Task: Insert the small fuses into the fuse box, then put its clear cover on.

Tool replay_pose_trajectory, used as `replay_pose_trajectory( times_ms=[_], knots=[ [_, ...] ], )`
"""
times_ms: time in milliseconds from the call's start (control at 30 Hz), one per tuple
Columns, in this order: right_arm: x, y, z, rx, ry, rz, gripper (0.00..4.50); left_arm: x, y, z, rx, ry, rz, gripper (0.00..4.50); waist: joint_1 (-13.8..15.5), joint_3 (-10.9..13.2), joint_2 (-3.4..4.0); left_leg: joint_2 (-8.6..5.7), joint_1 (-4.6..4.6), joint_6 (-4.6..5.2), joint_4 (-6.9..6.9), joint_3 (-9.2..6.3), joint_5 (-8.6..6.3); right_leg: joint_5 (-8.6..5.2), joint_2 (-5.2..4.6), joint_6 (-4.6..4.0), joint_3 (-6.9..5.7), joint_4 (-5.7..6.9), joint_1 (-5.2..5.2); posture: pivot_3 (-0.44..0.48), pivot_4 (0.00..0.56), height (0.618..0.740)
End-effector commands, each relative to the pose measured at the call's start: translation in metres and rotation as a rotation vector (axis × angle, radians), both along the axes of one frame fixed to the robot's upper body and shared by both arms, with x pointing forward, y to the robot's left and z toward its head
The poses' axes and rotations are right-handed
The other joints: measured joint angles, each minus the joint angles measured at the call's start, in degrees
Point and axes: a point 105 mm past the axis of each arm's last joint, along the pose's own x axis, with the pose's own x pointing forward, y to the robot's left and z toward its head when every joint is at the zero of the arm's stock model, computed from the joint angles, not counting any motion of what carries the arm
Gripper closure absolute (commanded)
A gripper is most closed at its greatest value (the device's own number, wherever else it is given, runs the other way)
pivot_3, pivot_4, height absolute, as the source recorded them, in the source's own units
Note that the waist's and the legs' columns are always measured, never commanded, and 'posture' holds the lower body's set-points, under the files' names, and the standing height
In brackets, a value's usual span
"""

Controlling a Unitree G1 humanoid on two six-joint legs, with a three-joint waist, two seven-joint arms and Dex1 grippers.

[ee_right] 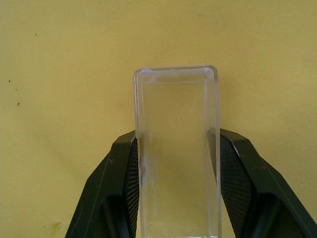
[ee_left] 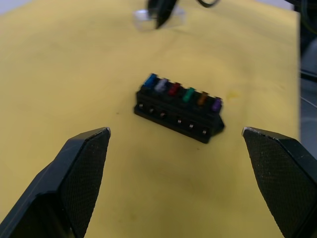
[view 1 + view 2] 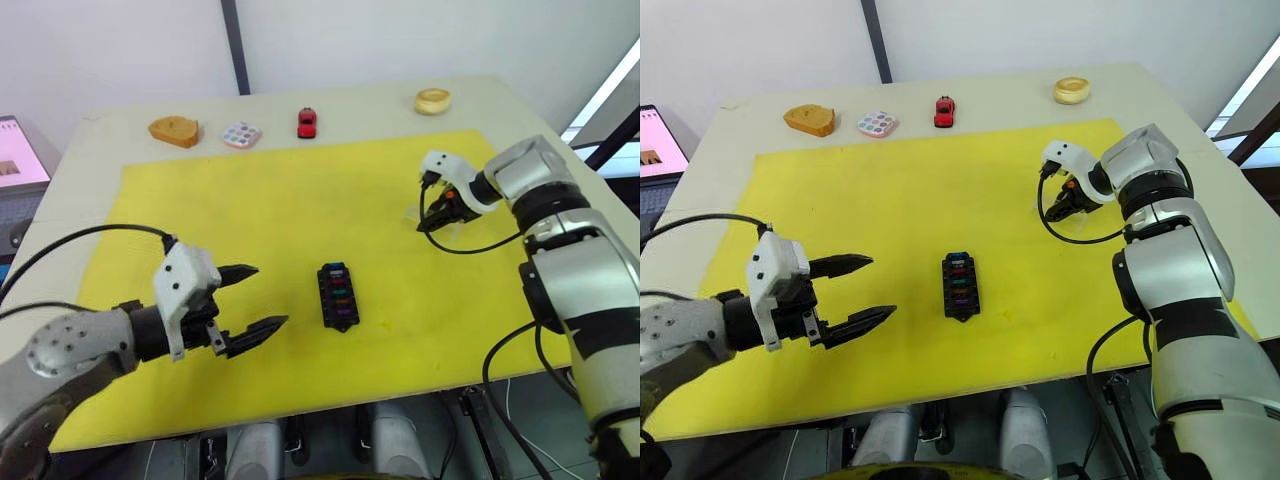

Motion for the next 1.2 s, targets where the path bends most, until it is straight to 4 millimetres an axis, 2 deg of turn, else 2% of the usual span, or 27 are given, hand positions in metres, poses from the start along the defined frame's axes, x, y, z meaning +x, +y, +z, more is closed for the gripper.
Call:
replay_pose_trajectory(
  times_ms=[33,200,367,433,567,733,1200],
  knots=[
    [0.002,-0.002,0.011,0.003,-0.039,0.007,2.86,0.000,-0.001,0.004,-0.041,-0.101,0.168,0.00,0.06,-0.01,-0.01,-0.01,0.01,0.00,0.00,0.00,0.00,0.00,-0.01,0.00,0.00,0.01,0.02,0.000,0.150,0.740],
    [0.001,-0.002,0.014,0.025,-0.035,0.005,2.86,-0.023,-0.028,-0.024,-0.156,0.017,0.171,0.00,0.15,-0.01,-0.01,-0.03,0.07,0.00,0.02,-0.02,0.00,-0.02,-0.05,-0.05,0.00,0.00,0.09,0.000,0.150,0.740],
    [0.001,-0.001,0.016,0.028,-0.039,0.004,2.86,-0.041,-0.056,-0.047,-0.185,0.082,0.157,0.00,0.16,-0.01,-0.01,-0.02,0.05,0.00,0.01,0.03,-0.02,-0.09,-0.10,-0.21,0.05,0.00,-0.01,0.000,0.150,0.740],
    [0.002,-0.002,0.017,0.028,-0.043,0.000,2.86,-0.043,-0.061,-0.052,-0.165,0.078,0.174,0.00,0.20,-0.01,-0.01,-0.03,0.00,0.01,0.00,0.07,-0.03,-0.08,-0.10,-0.21,0.11,0.02,-0.09,0.000,0.150,0.740],
    [0.002,0.000,0.018,0.034,-0.044,-0.002,2.86,-0.036,-0.066,-0.068,-0.126,0.106,0.215,0.00,0.29,-0.02,0.01,0.00,-0.01,0.01,-0.01,0.07,-0.03,-0.08,-0.09,-0.22,0.11,0.05,-0.15,0.000,0.150,0.740],
    [-0.001,-0.003,0.017,0.036,-0.028,0.002,2.86,-0.029,-0.078,-0.075,-0.151,0.123,0.231,0.00,0.37,-0.02,0.02,-0.01,-0.08,0.03,0.00,0.08,-0.04,-0.07,-0.11,-0.21,0.10,0.06,-0.20,0.000,0.150,0.740],
    [0.000,-0.013,0.020,0.021,-0.058,-0.033,2.86,0.020,-0.121,-0.090,-0.202,0.157,0.304,0.00,1.81,-0.03,0.02,0.00,-0.02,0.14,0.16,0.07,-0.04,0.04,-0.13,-0.02,0.04,0.09,-0.05,0.000,0.150,0.740]
  ],
)
